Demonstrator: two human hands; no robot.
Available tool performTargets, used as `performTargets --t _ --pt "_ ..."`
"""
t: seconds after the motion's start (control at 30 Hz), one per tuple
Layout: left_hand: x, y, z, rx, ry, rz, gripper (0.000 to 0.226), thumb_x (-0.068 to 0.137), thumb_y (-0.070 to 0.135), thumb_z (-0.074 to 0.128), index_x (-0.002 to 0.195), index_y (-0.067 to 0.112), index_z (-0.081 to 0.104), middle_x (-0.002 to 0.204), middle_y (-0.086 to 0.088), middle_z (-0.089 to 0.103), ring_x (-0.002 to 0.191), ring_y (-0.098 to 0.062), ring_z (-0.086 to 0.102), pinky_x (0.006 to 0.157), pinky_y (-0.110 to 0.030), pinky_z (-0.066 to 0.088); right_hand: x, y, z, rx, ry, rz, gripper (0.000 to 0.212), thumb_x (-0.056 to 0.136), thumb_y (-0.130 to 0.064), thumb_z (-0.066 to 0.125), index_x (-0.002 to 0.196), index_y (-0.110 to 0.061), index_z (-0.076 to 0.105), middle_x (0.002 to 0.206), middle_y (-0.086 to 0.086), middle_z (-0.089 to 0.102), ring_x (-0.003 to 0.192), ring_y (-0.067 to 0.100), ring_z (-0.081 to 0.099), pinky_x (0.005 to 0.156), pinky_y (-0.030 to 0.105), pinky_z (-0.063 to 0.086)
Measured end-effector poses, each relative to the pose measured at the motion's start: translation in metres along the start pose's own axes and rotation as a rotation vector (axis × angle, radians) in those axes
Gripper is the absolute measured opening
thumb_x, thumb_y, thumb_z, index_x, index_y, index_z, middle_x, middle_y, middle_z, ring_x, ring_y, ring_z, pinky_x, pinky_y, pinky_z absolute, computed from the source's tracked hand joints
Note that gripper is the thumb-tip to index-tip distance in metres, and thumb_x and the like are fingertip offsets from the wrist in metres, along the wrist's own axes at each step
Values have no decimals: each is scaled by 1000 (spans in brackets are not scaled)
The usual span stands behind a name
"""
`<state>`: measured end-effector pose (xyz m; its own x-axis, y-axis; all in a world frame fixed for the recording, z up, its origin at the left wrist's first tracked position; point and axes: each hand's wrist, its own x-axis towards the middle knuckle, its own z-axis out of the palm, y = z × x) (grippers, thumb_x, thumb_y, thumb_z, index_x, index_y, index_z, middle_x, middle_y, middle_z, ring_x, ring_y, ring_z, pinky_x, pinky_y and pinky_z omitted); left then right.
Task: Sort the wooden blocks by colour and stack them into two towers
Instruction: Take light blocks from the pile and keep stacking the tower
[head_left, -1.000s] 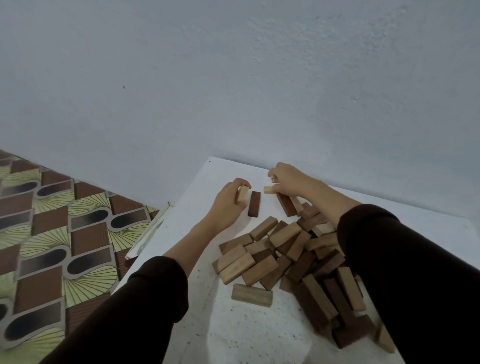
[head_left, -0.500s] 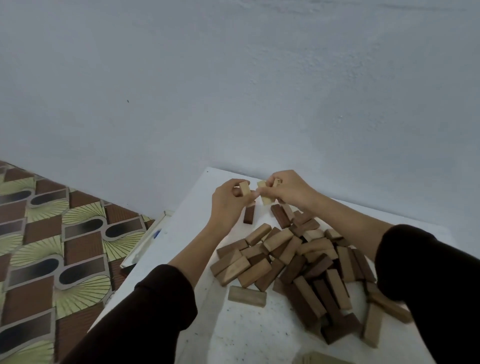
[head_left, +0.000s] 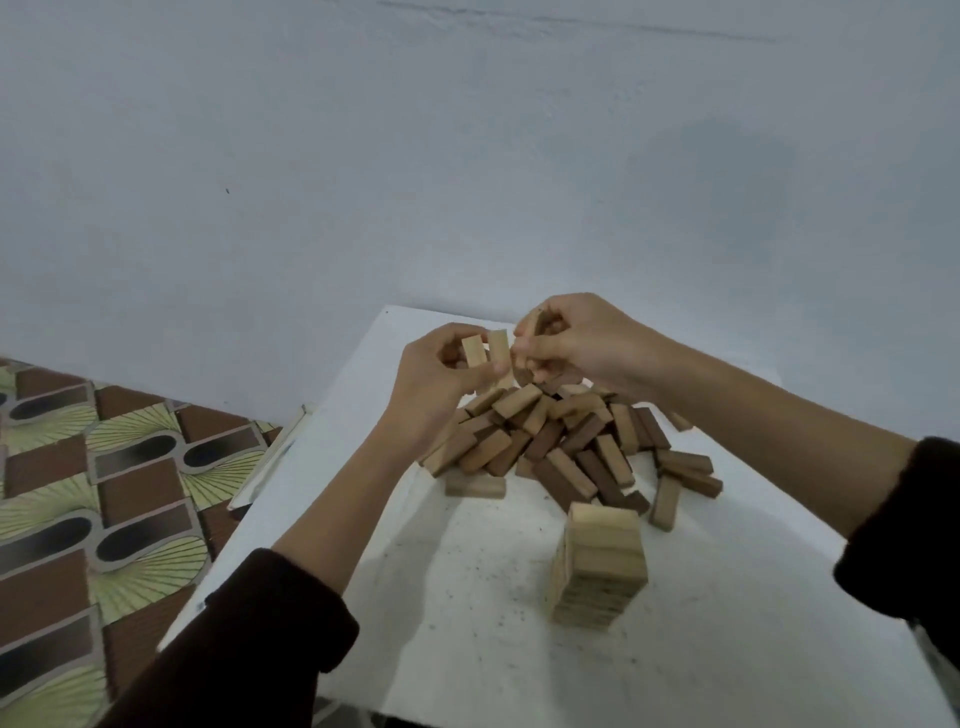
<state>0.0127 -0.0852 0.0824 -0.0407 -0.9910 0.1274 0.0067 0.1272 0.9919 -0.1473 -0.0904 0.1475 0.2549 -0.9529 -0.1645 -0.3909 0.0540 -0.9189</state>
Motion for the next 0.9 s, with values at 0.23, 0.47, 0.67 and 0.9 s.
performTargets --t 0.23,0.47,0.67,0.9 --pt "-54 -39 -30 260 -160 -133 25 73 -1 76 83 18 64 67 1 59 55 -2 52 53 -15 44 -68 2 65 -356 24 -72 23 83 -27 70 98 -14 58 87 7 63 68 13 56 63 26 47" --pt "-83 -89 -47 614 -191 -198 22 73 -1 66 74 21 61 60 3 55 53 -5 45 49 -9 35 -80 65 140 -312 -12 56 24 98 -11 44 121 -13 49 93 2 51 71 10 47 53 18 36" --pt "-88 -106 -51 656 -119 -186 33 69 16 83 98 16 67 77 9 58 70 -3 50 58 -6 37 -59 123 164 -519 210 179 15 91 -1 43 103 -10 46 110 11 53 101 25 50 81 35 43" --pt "-86 -120 -50 677 -102 -117 57 65 19 86 116 14 60 106 0 50 83 -10 47 65 -4 36 -49 145 163 -447 271 171 20 93 -2 42 112 -5 46 115 7 39 86 18 44 74 31 43"
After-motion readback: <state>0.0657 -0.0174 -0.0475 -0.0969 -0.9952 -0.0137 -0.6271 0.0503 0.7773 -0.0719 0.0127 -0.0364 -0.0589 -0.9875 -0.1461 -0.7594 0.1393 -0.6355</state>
